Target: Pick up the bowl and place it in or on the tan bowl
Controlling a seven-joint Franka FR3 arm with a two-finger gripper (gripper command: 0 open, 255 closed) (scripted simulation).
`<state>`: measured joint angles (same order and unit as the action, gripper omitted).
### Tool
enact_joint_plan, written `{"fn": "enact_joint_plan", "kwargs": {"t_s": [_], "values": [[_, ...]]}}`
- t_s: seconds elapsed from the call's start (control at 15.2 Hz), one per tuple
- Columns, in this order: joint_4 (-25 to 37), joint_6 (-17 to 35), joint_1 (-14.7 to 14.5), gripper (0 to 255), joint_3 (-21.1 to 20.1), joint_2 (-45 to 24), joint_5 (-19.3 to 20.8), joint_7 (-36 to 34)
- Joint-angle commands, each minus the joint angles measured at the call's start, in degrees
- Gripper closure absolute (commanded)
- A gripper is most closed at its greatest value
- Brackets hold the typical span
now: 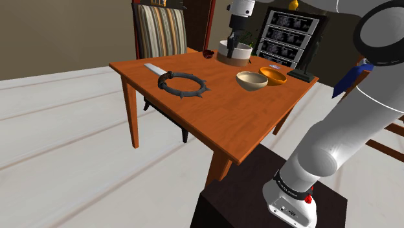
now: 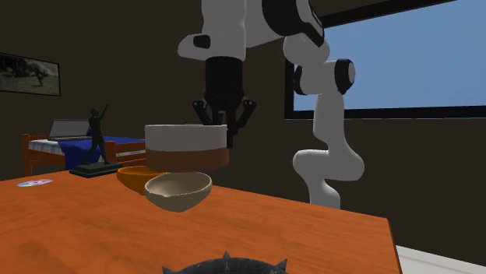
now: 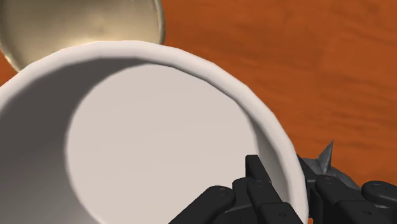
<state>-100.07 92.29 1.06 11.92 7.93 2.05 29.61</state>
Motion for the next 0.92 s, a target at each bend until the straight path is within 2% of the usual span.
{"fn": "enact_joint_plan", "kwargs": {"t_s": [0.0, 0.73, 0.86], "values": [[-1.1, -0.4, 0.9, 255, 1.1, 1.7, 0.5, 2.0], [-5.7, -1.8, 6.8, 255, 9.5, 8.5, 4.3, 15.7], [-7.6, -0.2, 6.9, 255, 9.5, 8.9, 4.4, 15.6]]}}
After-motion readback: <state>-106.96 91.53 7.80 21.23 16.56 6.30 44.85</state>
